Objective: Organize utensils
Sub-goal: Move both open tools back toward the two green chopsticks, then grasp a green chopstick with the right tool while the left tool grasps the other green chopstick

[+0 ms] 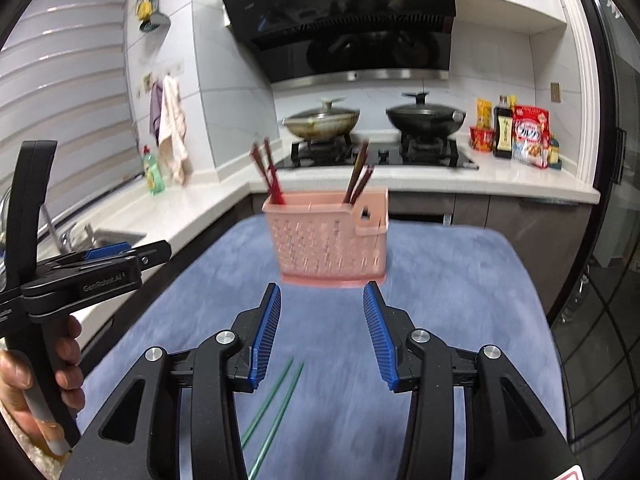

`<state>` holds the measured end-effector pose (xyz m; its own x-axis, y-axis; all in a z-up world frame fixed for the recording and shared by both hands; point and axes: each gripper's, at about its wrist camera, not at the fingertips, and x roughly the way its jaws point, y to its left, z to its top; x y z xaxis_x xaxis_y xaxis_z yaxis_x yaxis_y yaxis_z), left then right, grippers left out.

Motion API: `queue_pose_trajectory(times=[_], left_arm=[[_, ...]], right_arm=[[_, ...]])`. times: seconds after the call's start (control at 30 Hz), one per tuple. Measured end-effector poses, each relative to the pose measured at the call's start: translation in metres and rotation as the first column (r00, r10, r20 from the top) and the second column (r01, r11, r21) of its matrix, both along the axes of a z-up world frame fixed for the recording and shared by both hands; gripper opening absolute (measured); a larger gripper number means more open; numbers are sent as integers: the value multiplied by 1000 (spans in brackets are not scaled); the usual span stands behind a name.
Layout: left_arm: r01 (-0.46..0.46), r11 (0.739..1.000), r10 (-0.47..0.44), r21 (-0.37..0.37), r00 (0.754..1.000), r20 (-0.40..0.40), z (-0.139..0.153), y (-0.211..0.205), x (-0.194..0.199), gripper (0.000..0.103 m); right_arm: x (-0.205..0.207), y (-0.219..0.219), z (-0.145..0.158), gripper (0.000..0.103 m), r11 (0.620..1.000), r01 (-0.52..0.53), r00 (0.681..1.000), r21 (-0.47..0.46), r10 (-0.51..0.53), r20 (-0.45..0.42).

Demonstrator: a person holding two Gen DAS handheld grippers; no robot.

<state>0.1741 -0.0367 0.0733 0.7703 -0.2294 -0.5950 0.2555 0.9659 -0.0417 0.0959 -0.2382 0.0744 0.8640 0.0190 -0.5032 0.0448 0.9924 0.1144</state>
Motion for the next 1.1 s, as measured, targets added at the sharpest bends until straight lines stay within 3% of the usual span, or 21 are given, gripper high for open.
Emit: queue_pose_trajectory(times=[0.17, 0.6, 1.1], left_arm=[[-7, 1000, 8, 3, 998, -56, -29, 10, -26, 64], [-22, 999, 31, 50, 981, -191, -105, 27, -76, 64], [-42, 997, 59, 66, 958, -280, -141, 43, -95, 68]], right_arm=[[-26, 16, -29, 43, 999, -10, 999, -31, 8, -48], [-72, 45, -100, 42, 999, -38, 982, 22, 42, -183], [-79, 82, -140, 42, 993, -98, 957, 68, 113, -267]])
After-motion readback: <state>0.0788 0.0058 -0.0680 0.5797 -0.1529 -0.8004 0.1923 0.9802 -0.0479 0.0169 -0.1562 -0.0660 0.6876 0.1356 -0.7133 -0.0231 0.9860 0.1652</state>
